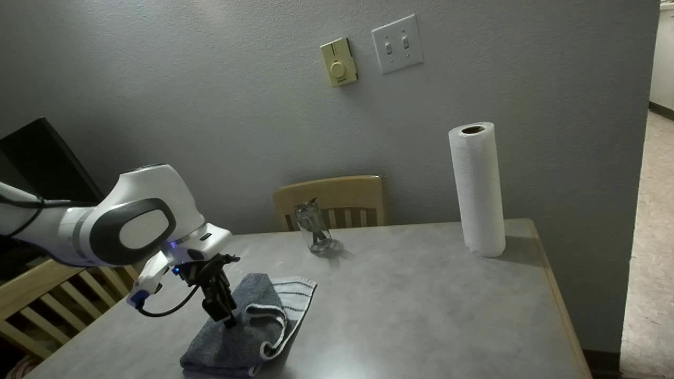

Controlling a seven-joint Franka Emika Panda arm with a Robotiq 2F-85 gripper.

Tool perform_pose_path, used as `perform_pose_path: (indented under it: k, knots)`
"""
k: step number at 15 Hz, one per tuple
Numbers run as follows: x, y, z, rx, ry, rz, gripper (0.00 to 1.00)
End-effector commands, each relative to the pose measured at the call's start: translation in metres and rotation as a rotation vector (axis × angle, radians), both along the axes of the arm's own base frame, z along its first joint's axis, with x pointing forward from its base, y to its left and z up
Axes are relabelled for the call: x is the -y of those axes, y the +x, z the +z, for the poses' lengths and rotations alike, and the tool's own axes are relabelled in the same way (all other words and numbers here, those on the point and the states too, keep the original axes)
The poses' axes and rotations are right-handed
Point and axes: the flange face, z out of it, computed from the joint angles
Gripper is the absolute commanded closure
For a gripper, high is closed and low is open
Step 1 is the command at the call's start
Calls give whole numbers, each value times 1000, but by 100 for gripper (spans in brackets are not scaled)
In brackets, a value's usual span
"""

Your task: Fold the towel once

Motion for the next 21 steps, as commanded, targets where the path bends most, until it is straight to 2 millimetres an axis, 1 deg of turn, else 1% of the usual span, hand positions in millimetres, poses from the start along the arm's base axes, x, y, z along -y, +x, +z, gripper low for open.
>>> perform_pose_path:
  k: [1, 2, 3, 5, 8, 12, 17, 21]
  knots:
    - [3, 6, -5, 12, 6, 4, 76]
    - [3, 6, -5, 13, 5, 4, 82]
    - [3, 6, -5, 15, 3, 5, 90]
    - [2, 6, -6, 12, -7, 12, 100]
    - [3, 4, -9, 4, -10, 22, 100]
    - [6, 1, -19, 1, -23, 27, 100]
    - [11, 3, -29, 24, -89, 58, 100]
    - [16, 7, -25, 58, -140, 77, 100]
